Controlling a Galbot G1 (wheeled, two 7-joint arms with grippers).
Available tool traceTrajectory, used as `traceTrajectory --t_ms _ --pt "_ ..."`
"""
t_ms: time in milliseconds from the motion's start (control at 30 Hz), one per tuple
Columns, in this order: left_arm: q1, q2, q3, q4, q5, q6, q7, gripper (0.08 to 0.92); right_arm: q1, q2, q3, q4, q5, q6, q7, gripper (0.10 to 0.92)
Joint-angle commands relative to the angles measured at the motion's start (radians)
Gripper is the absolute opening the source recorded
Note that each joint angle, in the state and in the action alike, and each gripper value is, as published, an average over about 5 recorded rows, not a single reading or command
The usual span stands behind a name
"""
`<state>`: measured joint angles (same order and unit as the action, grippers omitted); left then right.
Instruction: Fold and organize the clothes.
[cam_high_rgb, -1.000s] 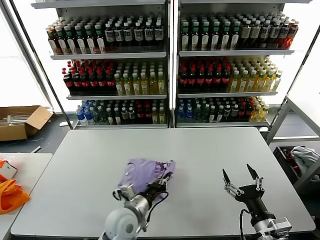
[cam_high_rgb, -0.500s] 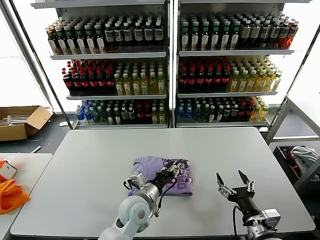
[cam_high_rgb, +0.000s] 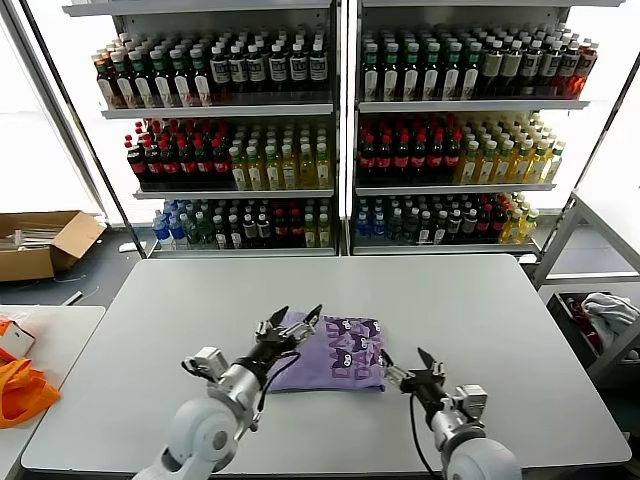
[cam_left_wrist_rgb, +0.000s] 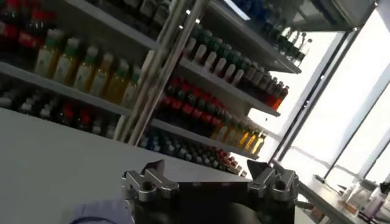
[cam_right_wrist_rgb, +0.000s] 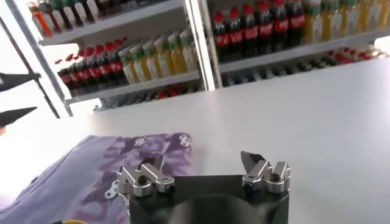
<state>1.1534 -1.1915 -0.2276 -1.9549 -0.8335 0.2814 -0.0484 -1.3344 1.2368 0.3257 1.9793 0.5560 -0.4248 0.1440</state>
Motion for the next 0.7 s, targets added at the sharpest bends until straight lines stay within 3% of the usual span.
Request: traceTrajectory --t_ms 33,267,700 --pt "0.091 0.088 -0.123 -0.091 0.013 -0.026 0.052 0.822 0.116 0.050 -0.168 -0.116 0.018 -0.120 0.070 0.811" --pt "0.095 0.051 -0.111 -0.081 0.020 -0.026 0.051 0.823 0.096 0.039 -0.161 -0.101 -0.020 -0.109 0.072 0.629" --pt "0.102 0.053 -0.123 -0.089 0.020 -0.025 0.046 0.822 0.009 -0.065 -0.031 0.054 -0.052 -0.083 0.006 0.274"
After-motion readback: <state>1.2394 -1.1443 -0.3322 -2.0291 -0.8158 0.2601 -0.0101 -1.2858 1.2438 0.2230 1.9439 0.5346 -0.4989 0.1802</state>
